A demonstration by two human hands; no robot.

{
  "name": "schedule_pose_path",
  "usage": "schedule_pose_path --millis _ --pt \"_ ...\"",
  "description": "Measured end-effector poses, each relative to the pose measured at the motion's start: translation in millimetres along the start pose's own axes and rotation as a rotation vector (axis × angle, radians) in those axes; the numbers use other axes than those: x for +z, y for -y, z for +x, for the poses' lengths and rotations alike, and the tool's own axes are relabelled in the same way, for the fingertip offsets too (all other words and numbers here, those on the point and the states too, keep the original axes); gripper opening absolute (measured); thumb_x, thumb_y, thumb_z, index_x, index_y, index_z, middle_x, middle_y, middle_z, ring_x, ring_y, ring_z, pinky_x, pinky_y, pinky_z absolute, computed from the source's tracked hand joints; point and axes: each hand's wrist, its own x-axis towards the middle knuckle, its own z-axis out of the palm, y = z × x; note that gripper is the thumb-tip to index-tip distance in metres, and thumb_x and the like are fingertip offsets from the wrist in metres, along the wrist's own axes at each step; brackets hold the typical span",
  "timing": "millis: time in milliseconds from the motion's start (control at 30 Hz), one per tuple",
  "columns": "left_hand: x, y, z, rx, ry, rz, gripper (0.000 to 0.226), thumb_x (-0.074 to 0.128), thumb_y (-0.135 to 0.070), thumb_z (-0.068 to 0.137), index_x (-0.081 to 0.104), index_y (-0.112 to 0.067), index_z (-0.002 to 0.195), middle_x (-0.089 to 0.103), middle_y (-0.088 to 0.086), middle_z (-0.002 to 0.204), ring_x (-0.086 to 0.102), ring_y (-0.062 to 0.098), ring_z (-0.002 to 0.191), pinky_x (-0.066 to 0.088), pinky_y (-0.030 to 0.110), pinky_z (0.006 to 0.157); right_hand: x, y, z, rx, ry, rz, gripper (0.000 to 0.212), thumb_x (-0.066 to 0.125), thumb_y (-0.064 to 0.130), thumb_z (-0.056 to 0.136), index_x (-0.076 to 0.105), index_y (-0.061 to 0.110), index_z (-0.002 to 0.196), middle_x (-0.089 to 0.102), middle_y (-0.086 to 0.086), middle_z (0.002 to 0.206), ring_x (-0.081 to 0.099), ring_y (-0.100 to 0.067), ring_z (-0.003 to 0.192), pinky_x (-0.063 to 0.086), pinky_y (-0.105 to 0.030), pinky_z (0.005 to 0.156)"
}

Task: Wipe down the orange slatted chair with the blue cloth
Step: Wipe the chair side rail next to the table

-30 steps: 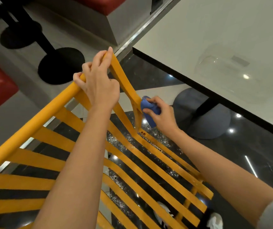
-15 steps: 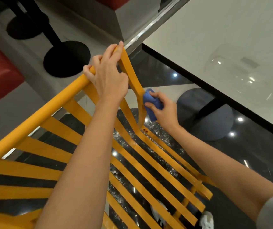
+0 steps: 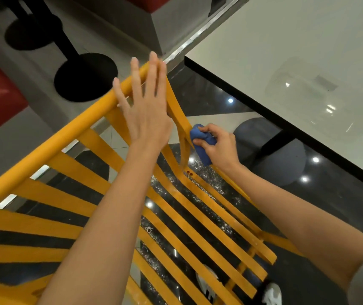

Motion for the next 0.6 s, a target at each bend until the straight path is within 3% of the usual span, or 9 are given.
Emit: schedule_pose_path --millis 100,200,300,433,600 --pt "22 -21 -33 0.311 0.101 0.157 0.068 0.023 -0.017 0.092 0.002 -0.015 0.157 -0.002 0.007 0.165 -0.003 0.029 0.152 -0.004 0.061 0.116 6 3 2 -0.022 -0.031 0.006 0.019 0.074 0.017 0.084 0.068 0.021 0.102 0.071 0.006 0.096 0.067 -0.01 0.092 0.057 -0.035 0.083" --pt "46 -30 -59 0.448 0.255 0.246 0.068 0.026 -0.027 0.095 0.0 -0.012 0.156 0.0 0.008 0.165 -0.002 0.027 0.152 0.002 0.06 0.119 7 -8 -32 -0.025 -0.064 -0.016 0.023 0.072 0.019 0.087 0.066 0.023 0.109 0.072 0.005 0.098 0.067 -0.009 0.09 0.058 -0.038 0.079" --pt "59 -24 -67 0.477 0.361 0.289 0.071 0.028 -0.029 0.095 -0.006 -0.011 0.156 -0.008 0.008 0.164 -0.011 0.027 0.151 -0.005 0.06 0.118 -5 -19 -47 0.004 -0.069 -0.124 0.024 0.072 0.027 0.087 0.065 0.025 0.11 0.071 0.004 0.099 0.067 -0.011 0.089 0.058 -0.039 0.079" --pt "63 -22 -70 0.432 0.382 0.257 0.075 0.033 -0.025 0.096 -0.012 -0.015 0.155 -0.017 0.004 0.163 -0.019 0.023 0.149 -0.011 0.061 0.114 2 -15 -33 -0.002 -0.077 -0.192 0.027 0.072 0.023 0.087 0.067 0.02 0.113 0.072 0.001 0.102 0.067 -0.016 0.091 0.057 -0.041 0.081" --pt "61 -28 -69 0.408 0.34 0.273 0.07 0.038 -0.026 0.099 -0.001 -0.016 0.157 -0.003 0.003 0.165 -0.014 0.026 0.15 -0.014 0.064 0.111 -15 -26 -68 -0.006 -0.031 -0.265 0.033 0.072 0.023 0.087 0.066 0.018 0.119 0.071 0.0 0.111 0.066 -0.016 0.098 0.057 -0.036 0.087"
